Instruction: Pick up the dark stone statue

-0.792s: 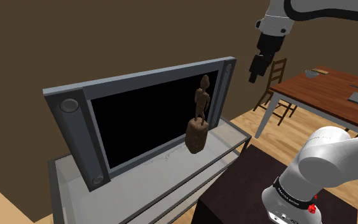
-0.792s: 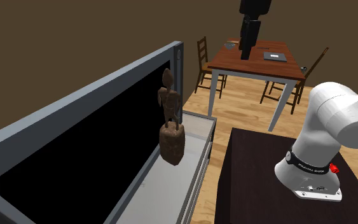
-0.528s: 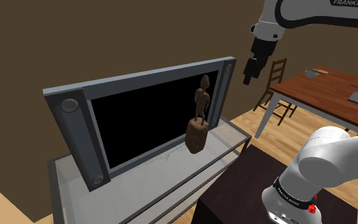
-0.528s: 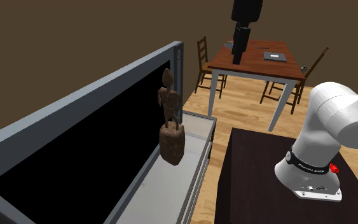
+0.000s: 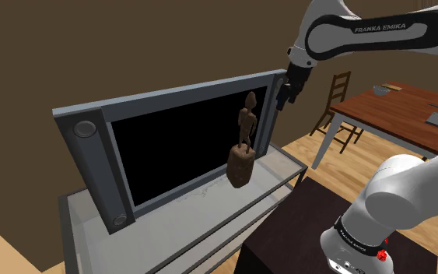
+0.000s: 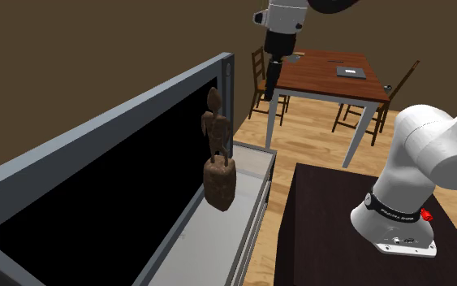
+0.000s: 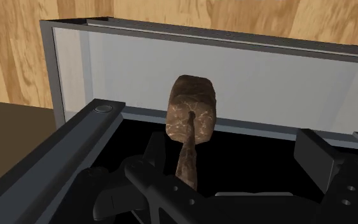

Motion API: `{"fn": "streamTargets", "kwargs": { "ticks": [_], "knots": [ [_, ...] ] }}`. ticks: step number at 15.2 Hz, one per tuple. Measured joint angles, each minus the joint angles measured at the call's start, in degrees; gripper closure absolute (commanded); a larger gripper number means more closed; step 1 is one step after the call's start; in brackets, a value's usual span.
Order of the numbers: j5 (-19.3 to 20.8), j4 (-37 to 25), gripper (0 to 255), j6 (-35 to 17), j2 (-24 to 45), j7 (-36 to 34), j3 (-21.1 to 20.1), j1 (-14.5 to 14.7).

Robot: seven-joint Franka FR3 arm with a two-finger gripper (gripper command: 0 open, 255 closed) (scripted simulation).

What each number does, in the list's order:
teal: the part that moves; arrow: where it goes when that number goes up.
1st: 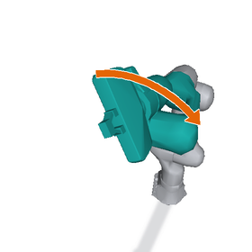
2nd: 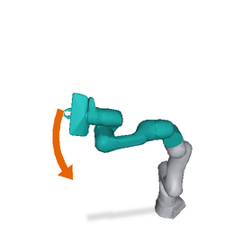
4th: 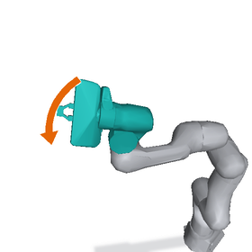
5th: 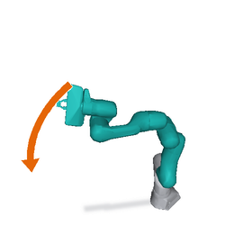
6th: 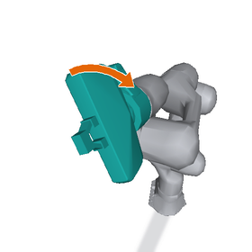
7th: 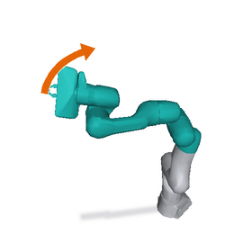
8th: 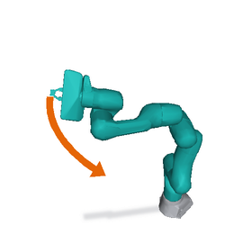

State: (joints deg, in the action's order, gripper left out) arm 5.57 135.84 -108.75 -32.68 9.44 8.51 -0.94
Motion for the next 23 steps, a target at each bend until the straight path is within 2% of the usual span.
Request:
{"fn": "streamTargets", "kwargs": {
  "ticks": [7,12,21,22,23],
  "knots": [
    [-2.2,-1.4,0,-14.7,12.7,2.1,2.8,0.9],
    [-5.8,-5.7,0,-23.0,23.1,5.6,5.1,1.6],
    [-8.1,-4.2,0,-30.3,28.3,7.2,5.5,1.9],
    [-8.1,-4.1,255,-30.5,28.5,7.2,5.5,1.9],
    [-8.2,-4.0,255,-30.6,28.5,7.3,5.5,2.0]
  ]
}}
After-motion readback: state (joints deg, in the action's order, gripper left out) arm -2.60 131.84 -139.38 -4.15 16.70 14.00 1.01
